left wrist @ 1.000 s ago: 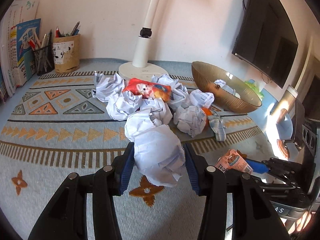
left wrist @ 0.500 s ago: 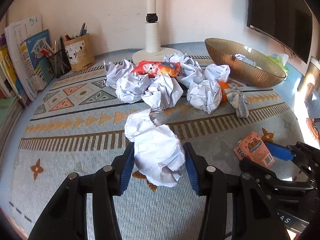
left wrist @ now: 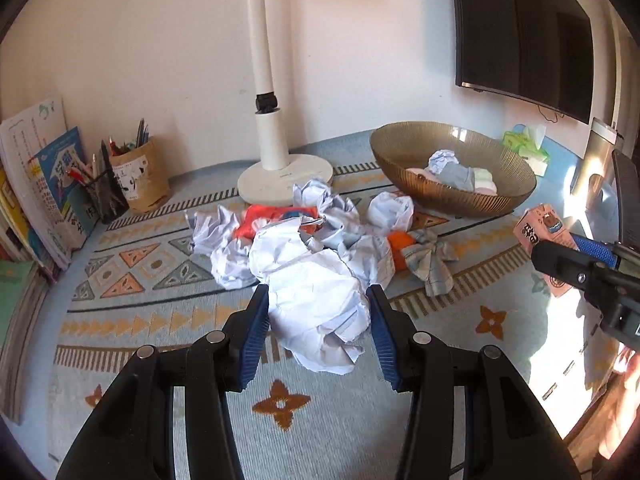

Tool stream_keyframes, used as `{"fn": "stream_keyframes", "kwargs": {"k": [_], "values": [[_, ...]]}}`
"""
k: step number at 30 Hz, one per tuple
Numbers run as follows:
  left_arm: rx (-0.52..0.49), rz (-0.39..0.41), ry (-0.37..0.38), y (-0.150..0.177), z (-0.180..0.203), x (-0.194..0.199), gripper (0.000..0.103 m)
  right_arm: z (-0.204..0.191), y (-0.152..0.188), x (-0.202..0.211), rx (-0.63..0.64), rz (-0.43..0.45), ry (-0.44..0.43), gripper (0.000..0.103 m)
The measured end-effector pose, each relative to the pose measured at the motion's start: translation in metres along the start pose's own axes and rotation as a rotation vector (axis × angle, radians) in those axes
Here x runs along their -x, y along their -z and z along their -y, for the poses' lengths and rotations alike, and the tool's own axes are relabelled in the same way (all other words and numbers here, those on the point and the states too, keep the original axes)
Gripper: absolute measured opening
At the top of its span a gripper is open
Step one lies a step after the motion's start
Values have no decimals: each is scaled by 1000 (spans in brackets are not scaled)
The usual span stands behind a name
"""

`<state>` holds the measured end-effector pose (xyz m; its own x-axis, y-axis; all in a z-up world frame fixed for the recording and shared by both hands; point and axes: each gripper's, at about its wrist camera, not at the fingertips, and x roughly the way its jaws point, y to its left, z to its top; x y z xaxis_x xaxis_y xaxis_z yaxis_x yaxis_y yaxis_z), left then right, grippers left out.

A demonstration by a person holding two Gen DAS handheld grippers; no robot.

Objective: Organize objects
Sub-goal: 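Place the pink juice box into the woven bowl with the right gripper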

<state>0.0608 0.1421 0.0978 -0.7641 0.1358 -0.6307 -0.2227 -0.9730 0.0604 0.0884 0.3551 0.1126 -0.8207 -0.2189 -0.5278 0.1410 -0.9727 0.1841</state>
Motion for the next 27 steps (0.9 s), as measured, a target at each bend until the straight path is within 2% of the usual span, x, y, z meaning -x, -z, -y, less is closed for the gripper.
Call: {"fn": "stream_keyframes", "kwargs": {"k": [6, 9, 12, 13, 14, 15, 16, 17, 21, 24, 27], "values": [[8, 72, 176, -85, 34, -23, 45, 52, -61, -4, -156, 110, 80, 39], [47, 39, 277, -115, 51, -53, 45, 78, -78, -24, -239, 109, 106, 40], [50, 13, 329, -130, 71, -84, 45, 99, -88, -47, -287, 88, 108, 39], [47, 15, 354, -133, 77, -92, 45, 106, -90, -56, -298, 76, 108, 43], [37, 12, 380, -135, 82, -101, 47, 112, -92, -65, -308, 50, 109, 56], [21, -4, 387, -137, 88, -110, 58, 117, -92, -72, -319, 20, 103, 63], [16, -20, 376, -137, 92, -118, 75, 121, -89, -75, -329, 9, 88, 65], [22, -26, 364, -136, 94, -123, 82, 124, -87, -75, -334, 8, 84, 65], [39, -32, 377, -126, 86, -123, 84, 123, -76, -65, -287, 17, 116, 65], [77, -8, 379, -117, 66, -102, 84, 108, -68, -55, -245, 2, 72, 66], [89, 56, 309, -98, 40, -64, 84, 76, -57, -42, -162, -17, 2, 66]]}}
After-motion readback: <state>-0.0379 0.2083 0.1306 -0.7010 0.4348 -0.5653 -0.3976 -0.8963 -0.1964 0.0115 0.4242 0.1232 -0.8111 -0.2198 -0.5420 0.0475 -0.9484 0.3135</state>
